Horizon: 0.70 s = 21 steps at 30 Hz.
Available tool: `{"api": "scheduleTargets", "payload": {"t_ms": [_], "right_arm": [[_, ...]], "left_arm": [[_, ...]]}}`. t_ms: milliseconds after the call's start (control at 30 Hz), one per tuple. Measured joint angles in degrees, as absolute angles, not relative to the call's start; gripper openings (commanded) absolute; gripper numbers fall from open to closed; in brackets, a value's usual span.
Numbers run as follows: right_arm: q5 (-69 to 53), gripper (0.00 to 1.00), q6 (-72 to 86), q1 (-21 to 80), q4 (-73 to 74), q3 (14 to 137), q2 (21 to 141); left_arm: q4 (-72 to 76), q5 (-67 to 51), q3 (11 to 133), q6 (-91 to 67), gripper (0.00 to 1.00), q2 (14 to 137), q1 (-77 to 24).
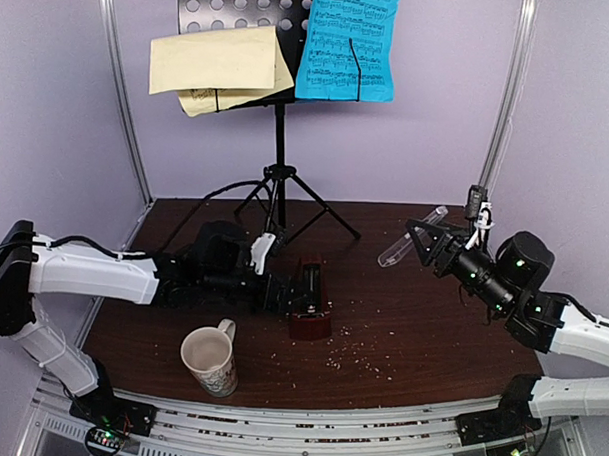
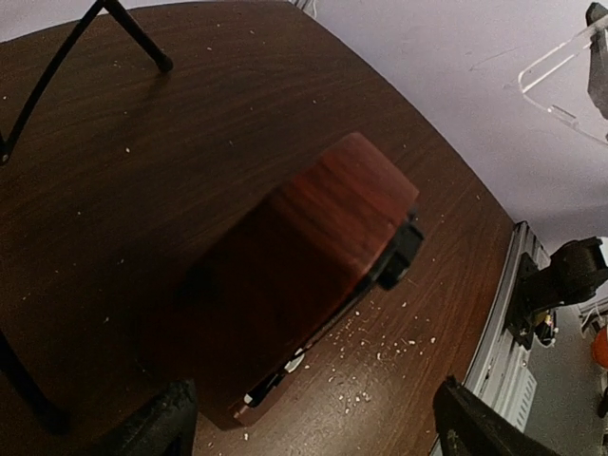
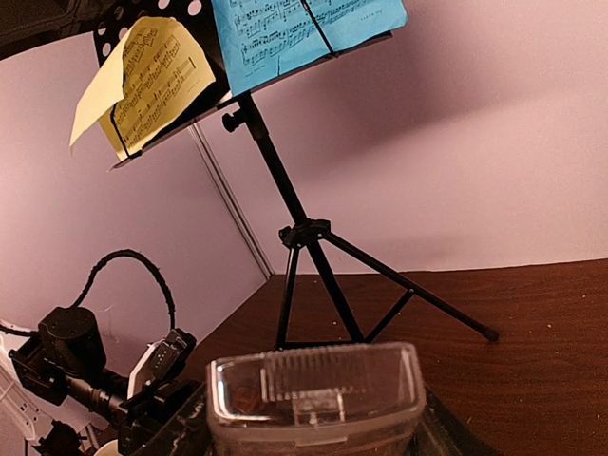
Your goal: Pack up the instrument practice props
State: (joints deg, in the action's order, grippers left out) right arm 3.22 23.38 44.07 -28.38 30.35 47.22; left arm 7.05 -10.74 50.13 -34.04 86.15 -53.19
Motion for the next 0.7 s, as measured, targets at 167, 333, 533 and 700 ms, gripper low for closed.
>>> {"api": "scheduleTargets", "payload": {"t_ms": [167, 333, 533, 700], "right_arm": [[3.4, 0.52, 23.2, 44.1, -28.8, 30.3, 47.5], [3.4, 0.52, 23.3, 44.1, -30.0, 28.8, 47.2], [3.4, 0.52, 23.3, 44.1, -30.6, 27.2, 46.3], [3.4, 0.52, 23.1, 44.1, -30.7, 27.0, 46.3]], "left_arm": [[9.4, -12.5, 49.2, -29.5, 0.89, 88.1, -52.6], [11.2, -14.2, 47.7, -27.3, 0.87, 92.1, -50.9], [14.6, -15.2, 47.2, -24.5, 0.83, 95.0, -50.6], [18.4, -16.2, 47.2, -22.9, 0.78, 97.1, -50.6]]}}
